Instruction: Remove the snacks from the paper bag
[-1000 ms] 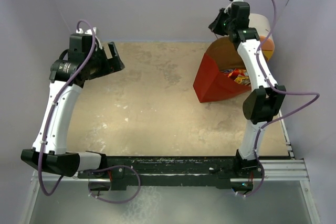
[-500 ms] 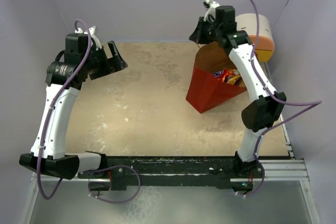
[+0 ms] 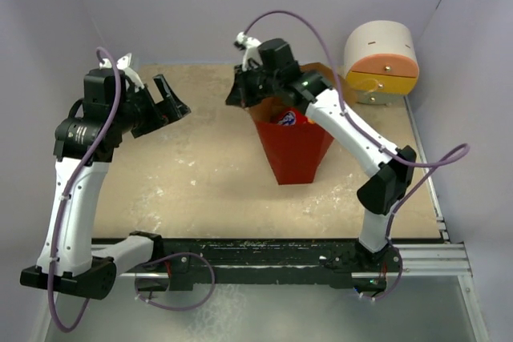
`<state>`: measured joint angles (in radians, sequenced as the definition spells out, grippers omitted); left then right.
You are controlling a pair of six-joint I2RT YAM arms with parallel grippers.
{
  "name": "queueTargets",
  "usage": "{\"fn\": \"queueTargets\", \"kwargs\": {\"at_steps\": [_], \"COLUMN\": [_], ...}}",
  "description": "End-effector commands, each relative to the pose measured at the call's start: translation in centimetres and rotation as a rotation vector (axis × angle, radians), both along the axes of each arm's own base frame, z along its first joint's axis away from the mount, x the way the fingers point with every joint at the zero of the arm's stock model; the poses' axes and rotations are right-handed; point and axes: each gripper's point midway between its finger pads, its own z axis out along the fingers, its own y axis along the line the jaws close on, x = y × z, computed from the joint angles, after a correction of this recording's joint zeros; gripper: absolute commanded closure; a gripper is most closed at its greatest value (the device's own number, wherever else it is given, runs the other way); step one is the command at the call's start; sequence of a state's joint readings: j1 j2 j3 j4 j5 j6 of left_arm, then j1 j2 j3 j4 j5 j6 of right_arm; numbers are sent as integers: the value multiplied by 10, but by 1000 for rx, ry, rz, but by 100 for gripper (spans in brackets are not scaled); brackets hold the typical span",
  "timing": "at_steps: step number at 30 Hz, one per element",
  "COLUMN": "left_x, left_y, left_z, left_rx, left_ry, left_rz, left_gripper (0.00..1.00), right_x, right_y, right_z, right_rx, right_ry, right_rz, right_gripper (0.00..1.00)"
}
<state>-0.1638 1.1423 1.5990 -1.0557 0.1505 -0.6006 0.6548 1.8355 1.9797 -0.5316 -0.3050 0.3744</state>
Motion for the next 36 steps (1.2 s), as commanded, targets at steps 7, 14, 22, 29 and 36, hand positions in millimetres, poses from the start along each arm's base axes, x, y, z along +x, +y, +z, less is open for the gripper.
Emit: {"fn": "queueTargets", "kwargs": {"at_steps": [7,14,22,29,36], "left_x": [-33,-42,-35,-13,2], "left_y": [11,6,-24,-56,-95], "left_z": [17,25,37,27,-2], "left_rx": [-49,-113,-259,-383,-548], "left_ry": [-41,-46,-72,-6,115], "left_rz": [79,83,-25,-149,-235], "left_gripper": [1,1,1,1,7], "right_x": [-80,-93,-108,-126,-131], "right_y": [92,55,-40,-135,-174], "right_z": [66,79,96,85,57], "right_rx": [188,149,68,31,-33], "right_ry": [-57,-89,-187,-201,-119], "right_rz": [216,148,-110,-409,-579], "right_gripper": [91,34,0,1,1]}}
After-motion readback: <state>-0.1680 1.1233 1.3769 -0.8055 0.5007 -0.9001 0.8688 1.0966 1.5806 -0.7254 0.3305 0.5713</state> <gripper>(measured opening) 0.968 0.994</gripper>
